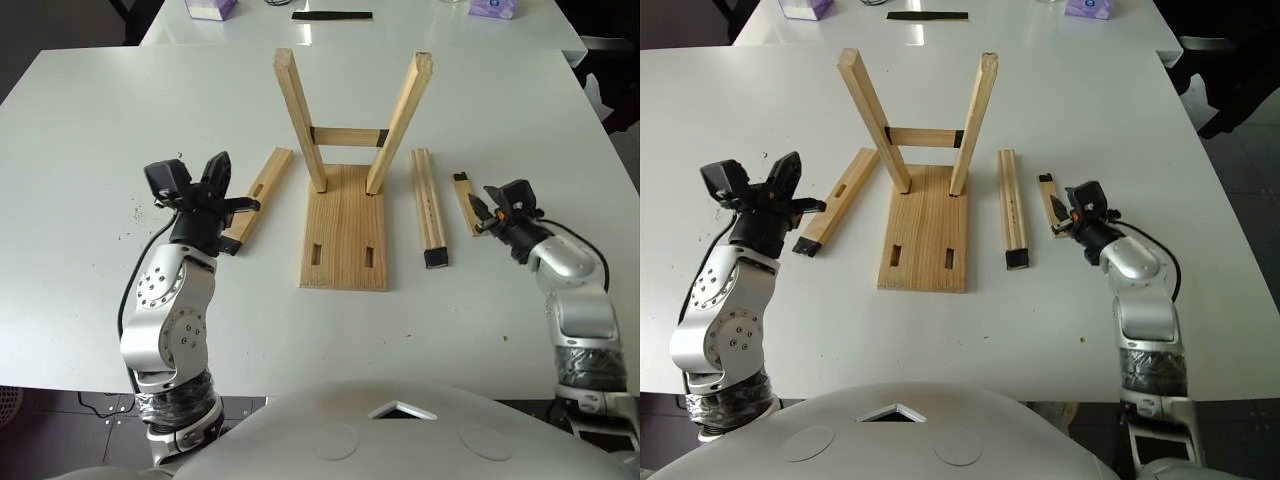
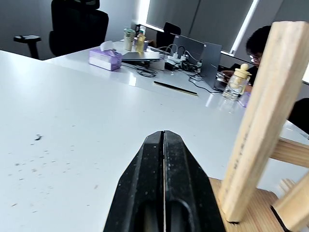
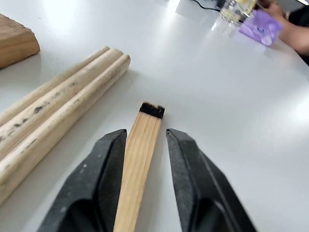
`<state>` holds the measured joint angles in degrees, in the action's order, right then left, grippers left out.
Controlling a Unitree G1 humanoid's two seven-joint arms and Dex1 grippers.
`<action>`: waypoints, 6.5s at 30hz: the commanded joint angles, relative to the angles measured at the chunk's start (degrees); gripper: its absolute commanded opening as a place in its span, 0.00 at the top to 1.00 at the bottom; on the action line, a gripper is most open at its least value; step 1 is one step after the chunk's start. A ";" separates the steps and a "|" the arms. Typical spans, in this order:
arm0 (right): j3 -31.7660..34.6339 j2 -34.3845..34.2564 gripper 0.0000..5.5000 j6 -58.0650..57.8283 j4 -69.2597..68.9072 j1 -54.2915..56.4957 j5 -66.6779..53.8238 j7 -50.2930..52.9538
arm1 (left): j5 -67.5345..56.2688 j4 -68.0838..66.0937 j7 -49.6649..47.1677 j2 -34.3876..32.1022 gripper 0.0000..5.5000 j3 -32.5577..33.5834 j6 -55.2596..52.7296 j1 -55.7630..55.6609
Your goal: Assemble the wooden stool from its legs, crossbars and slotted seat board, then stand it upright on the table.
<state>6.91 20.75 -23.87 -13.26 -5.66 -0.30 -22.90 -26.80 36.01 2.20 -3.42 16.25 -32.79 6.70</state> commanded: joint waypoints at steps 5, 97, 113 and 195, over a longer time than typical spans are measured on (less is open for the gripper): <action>2.59 -1.66 0.45 -6.98 -5.02 -0.12 -4.87 2.33 | -0.41 -2.68 -5.38 2.10 1.00 5.15 3.94 -1.63; 25.80 -2.39 0.76 -25.70 7.08 25.36 -49.10 1.02 | -20.96 -3.45 -1.58 -6.86 1.00 9.34 1.71 -12.59; 8.81 -7.05 0.76 -23.25 -21.56 19.30 -76.34 3.34 | -59.91 -19.82 10.86 -26.49 0.73 9.34 -17.05 -37.82; -7.39 3.74 0.55 -3.84 4.10 18.04 -34.63 -18.43 | 1.87 -42.65 54.35 -43.69 0.76 -10.79 20.94 -14.53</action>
<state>-1.16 24.92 -28.48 -9.58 12.59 -35.71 -41.81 -25.36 -8.58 54.69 -46.75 5.59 -10.56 -9.71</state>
